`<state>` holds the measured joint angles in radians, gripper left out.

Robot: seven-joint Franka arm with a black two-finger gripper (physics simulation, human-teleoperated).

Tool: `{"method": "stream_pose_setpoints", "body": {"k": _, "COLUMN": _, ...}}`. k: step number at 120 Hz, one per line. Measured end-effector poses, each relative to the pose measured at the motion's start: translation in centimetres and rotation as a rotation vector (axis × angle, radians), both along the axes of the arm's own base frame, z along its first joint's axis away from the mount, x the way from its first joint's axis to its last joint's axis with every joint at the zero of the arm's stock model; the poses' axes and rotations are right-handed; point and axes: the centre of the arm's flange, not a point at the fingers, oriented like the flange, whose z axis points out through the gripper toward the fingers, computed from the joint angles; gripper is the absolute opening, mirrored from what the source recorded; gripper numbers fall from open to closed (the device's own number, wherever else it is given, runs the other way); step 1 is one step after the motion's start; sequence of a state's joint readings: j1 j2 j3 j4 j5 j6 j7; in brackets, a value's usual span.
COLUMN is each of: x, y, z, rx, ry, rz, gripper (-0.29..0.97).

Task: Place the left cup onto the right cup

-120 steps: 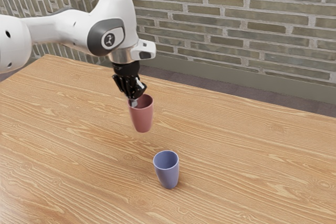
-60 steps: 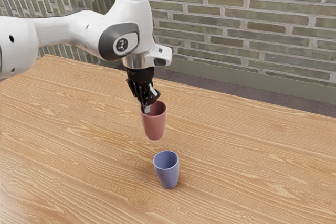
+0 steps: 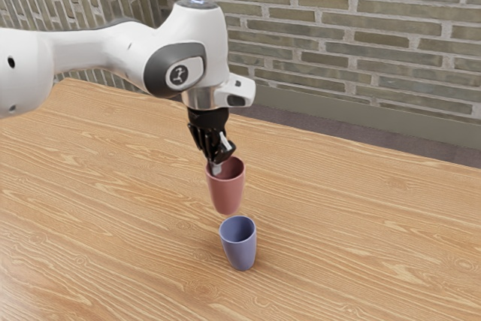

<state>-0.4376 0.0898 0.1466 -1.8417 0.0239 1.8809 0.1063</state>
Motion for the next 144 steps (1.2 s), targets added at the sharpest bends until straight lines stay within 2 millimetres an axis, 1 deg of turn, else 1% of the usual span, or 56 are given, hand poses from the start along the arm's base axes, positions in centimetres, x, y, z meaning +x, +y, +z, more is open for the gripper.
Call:
{"method": "stream_pose_setpoints", "body": {"k": 35, "x": -0.3, "y": -1.3, "z": -0.5, "rx": 0.002, "ry": 0.005, "rz": -0.021, "gripper": -0.11}}
{"method": "stream_pose_setpoints", "body": {"k": 78, "x": -0.2, "y": -2.3, "z": -2.2, "rx": 0.012, "ry": 0.027, "rz": -0.034, "gripper": -0.11}}
{"method": "stream_pose_setpoints", "body": {"k": 101, "x": -0.1, "y": -2.7, "z": -3.1, "rx": 0.018, "ry": 0.039, "rz": -0.037, "gripper": -0.11}}
{"method": "stream_pose_setpoints", "body": {"k": 144, "x": 0.1, "y": -2.8, "z": -4.0, "rx": 0.024, "ry": 0.051, "rz": -0.037, "gripper": -0.11}}
